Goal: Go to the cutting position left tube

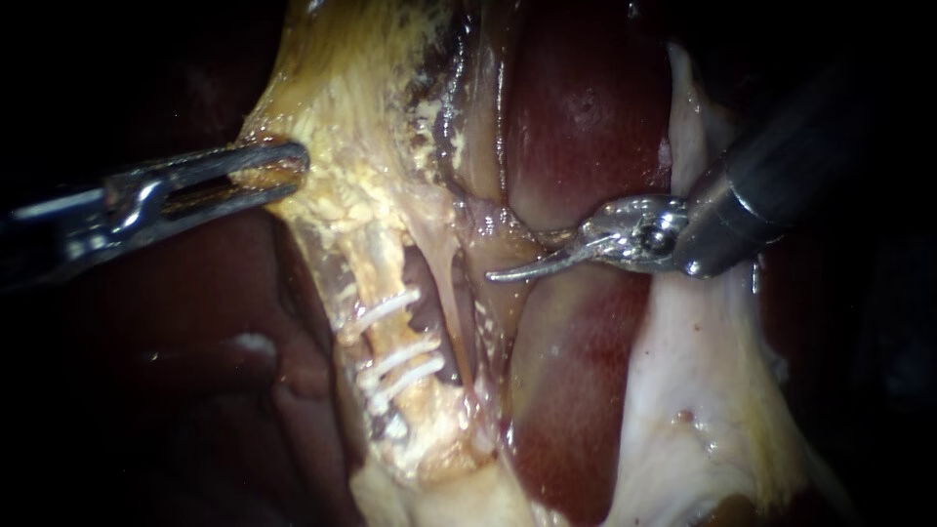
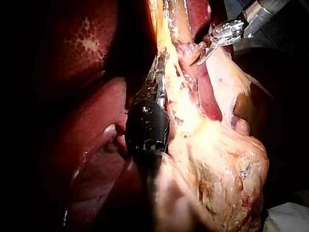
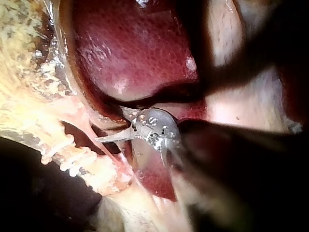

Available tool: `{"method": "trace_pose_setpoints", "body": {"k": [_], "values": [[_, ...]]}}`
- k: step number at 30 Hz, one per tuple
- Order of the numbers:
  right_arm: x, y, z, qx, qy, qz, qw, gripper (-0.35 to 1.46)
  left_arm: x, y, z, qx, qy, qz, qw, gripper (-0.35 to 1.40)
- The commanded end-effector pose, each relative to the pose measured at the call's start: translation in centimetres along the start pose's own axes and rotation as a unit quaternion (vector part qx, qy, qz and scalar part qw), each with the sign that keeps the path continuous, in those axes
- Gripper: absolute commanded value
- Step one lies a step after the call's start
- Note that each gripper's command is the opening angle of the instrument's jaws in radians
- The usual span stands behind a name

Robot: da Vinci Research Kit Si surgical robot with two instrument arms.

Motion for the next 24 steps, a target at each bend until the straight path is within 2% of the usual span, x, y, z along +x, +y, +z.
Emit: {"method": "trace_pose_setpoints", "body": {"k": [1,15,24], "values": [[0.0,-0.01,0.0,0.0,0.0,0.0,1.0,1.43,0.0,0.0,0.0,0.0,0.0,0.0,1.0,-0.35],[0.01,-0.05,-0.01,0.001,0.0,-0.001,1.0,1.43,0.0,0.0,-0.01,0.0,0.0,0.0,1.0,-0.35],[0.04,-0.2,-0.3,0.011,-0.002,-0.004,0.9999,1.43,-0.03,0.04,-0.06,0.003,0.002,0.0,1.0,-0.35]]}}
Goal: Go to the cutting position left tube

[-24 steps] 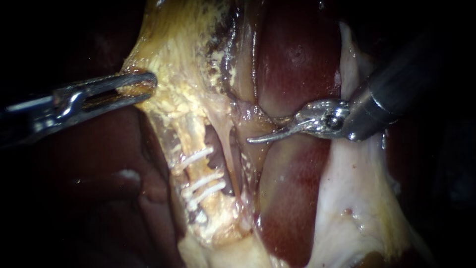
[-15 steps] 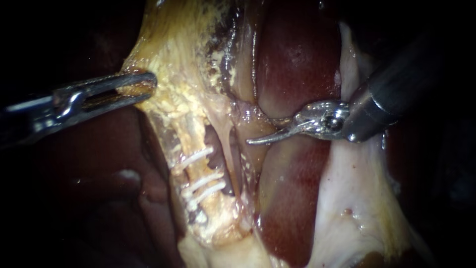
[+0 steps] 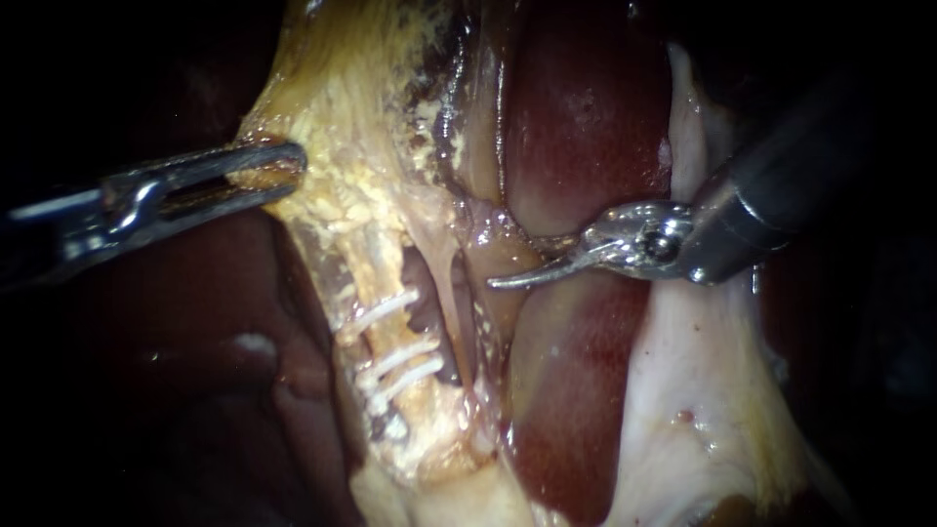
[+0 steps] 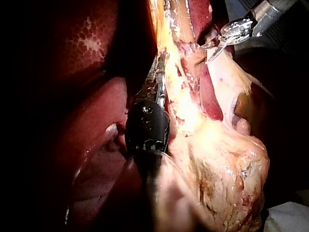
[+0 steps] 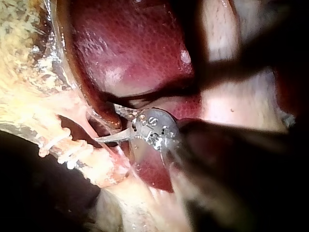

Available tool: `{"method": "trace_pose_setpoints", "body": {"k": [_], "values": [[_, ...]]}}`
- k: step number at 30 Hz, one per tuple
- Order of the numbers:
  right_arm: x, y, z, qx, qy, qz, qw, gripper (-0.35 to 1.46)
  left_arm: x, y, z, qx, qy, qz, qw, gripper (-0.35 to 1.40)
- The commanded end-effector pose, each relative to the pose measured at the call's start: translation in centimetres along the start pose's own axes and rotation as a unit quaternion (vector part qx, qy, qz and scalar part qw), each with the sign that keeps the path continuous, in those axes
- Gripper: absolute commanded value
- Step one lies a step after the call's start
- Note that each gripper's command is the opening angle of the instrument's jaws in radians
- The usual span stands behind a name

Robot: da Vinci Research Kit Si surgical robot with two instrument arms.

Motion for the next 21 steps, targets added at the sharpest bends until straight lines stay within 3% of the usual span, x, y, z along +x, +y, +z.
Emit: {"method": "trace_pose_setpoints", "body": {"k": [1,7,11,17,21], "values": [[0.02,-0.02,-0.08,0.003,0.0,-0.003,1.0,1.43,-0.01,0.01,-0.01,0.002,0.001,0.0,1.0,-0.35],[0.16,-0.16,-0.42,0.006,-0.001,-0.005,1.0,1.43,-0.02,0.02,-0.02,0.001,0.001,0.0,1.0,-0.35],[0.28,-0.33,-0.53,0.009,0.0,-0.004,0.9999,1.43,-0.03,0.03,-0.03,0.0,0.001,-0.001,1.0,-0.35],[0.4,-0.53,-0.41,0.026,0.012,-0.003,0.9996,1.43,-0.03,0.04,-0.03,0.0,0.001,-0.001,1.0,-0.35],[0.41,-0.6,-0.22,0.037,0.012,-0.007,0.9992,1.43,-0.04,0.04,-0.04,0.0,0.001,-0.001,1.0,-0.35]]}}
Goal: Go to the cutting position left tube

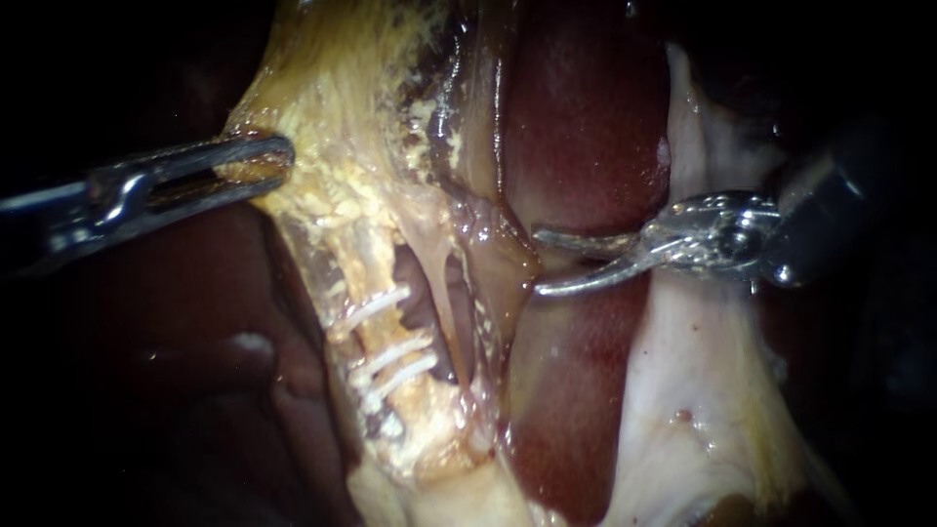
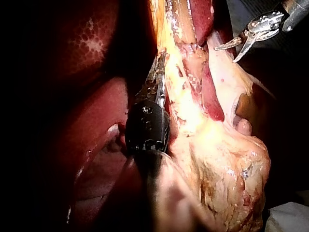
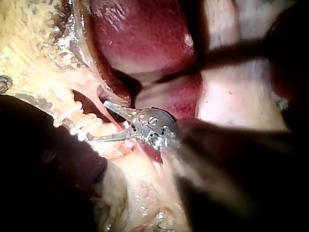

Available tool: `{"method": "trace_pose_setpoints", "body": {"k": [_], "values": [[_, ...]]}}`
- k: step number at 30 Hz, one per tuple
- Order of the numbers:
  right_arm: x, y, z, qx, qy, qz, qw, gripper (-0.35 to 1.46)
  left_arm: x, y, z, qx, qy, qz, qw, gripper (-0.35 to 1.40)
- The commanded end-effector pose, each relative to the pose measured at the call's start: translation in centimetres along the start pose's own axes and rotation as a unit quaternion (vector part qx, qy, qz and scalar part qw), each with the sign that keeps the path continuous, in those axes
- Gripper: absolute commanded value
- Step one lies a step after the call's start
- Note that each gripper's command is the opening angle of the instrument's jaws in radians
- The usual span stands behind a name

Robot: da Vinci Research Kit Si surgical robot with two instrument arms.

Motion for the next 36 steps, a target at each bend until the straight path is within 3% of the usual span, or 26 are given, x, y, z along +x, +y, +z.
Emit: {"method": "trace_pose_setpoints", "body": {"k": [1,10,17,22,27,36], "values": [[-0.03,0.0,0.09,0.007,0.0,-0.002,1.0,1.43,0.0,0.0,0.0,0.0,0.0,0.0,1.0,-0.35],[-0.37,0.1,0.92,0.035,-0.011,-0.001,0.9993,1.43,0.0,0.0,0.0,0.001,-0.001,0.0,1.0,-0.35],[-0.55,0.32,1.15,0.037,-0.021,0.008,0.9991,1.43,0.0,-0.01,-0.01,0.0,-0.001,-0.001,1.0,-0.35],[-0.56,0.41,1.17,0.036,-0.023,0.008,0.9991,1.43,0.0,-0.03,-0.01,0.0,-0.001,-0.001,1.0,-0.35],[-0.54,0.41,1.22,0.044,-0.025,0.011,0.9987,1.43,0.0,-0.03,-0.01,0.0,-0.002,-0.001,1.0,-0.35],[-0.48,0.34,1.34,0.102,-0.018,0.014,0.9945,1.43,0.0,-0.03,-0.01,0.0,-0.002,-0.001,1.0,-0.35]]}}
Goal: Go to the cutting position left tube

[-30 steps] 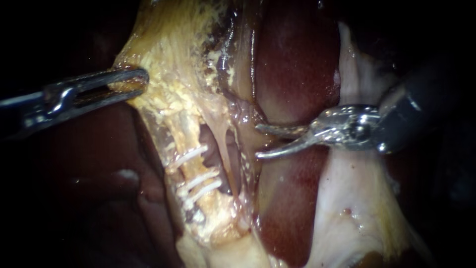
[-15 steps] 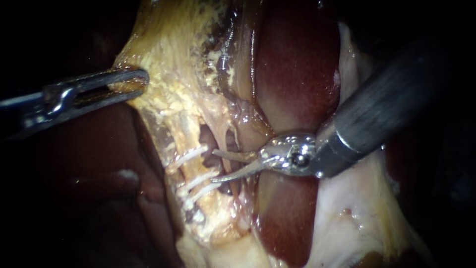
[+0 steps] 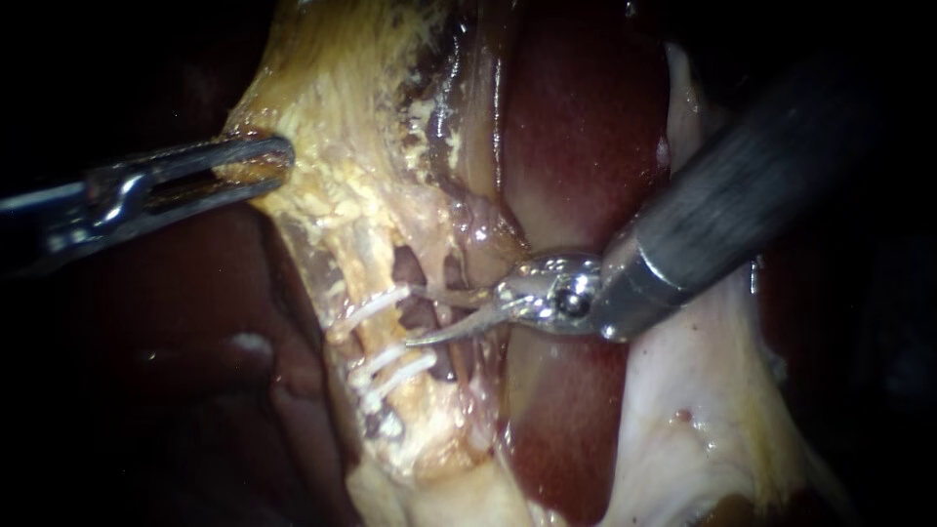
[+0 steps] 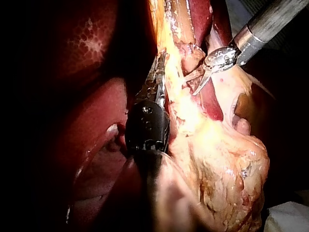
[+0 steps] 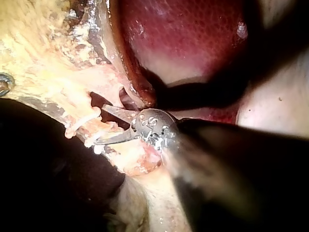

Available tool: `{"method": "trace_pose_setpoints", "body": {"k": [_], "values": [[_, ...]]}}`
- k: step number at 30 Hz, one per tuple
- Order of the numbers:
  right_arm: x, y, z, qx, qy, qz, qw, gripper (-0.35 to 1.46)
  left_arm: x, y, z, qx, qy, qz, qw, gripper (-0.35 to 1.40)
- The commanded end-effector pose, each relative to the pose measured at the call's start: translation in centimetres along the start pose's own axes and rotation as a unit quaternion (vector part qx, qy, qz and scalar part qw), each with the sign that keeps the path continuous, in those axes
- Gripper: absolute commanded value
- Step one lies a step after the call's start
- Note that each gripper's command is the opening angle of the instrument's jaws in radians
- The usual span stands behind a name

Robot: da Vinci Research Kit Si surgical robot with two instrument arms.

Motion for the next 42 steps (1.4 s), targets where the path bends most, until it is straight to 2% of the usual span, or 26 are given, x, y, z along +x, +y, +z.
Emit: {"method": "trace_pose_setpoints", "body": {"k": [1,4,11,20,24,28,34,42], "values": [[0.01,0.0,0.01,0.004,-0.001,-0.003,1.0,1.43,0.0,0.0,0.0,0.0,0.0,0.0,1.0,-0.35],[0.05,0.01,0.07,0.021,-0.003,-0.01,0.9997,1.41,0.0,0.0,0.0,0.0,0.0,0.0,1.0,-0.35],[0.09,-0.01,0.15,0.067,0.007,-0.023,0.9975,1.38,0.0,0.0,0.0,0.0,0.0,0.0,1.0,-0.35],[0.12,-0.22,0.18,0.132,0.018,-0.047,0.99,1.3,0.0,0.0,0.0,0.0,0.0,0.0,1.0,-0.35],[0.14,-0.29,0.21,0.145,0.02,-0.053,0.9879,1.28,0.01,0.0,0.0,0.0,0.0,0.0,1.0,-0.35],[0.16,-0.26,0.28,0.148,0.021,-0.057,0.9871,1.28,0.02,-0.01,0.01,-0.001,-0.001,0.0,1.0,-0.35],[0.09,-0.2,0.45,0.149,0.022,-0.058,0.9869,1.28,0.03,-0.07,0.01,-0.002,-0.001,0.0,1.0,-0.35],[0.13,-0.16,0.6,0.185,0.045,-0.058,0.9799,1.26,0.04,-0.08,0.03,-0.003,-0.002,0.0,1.0,-0.35]]}}
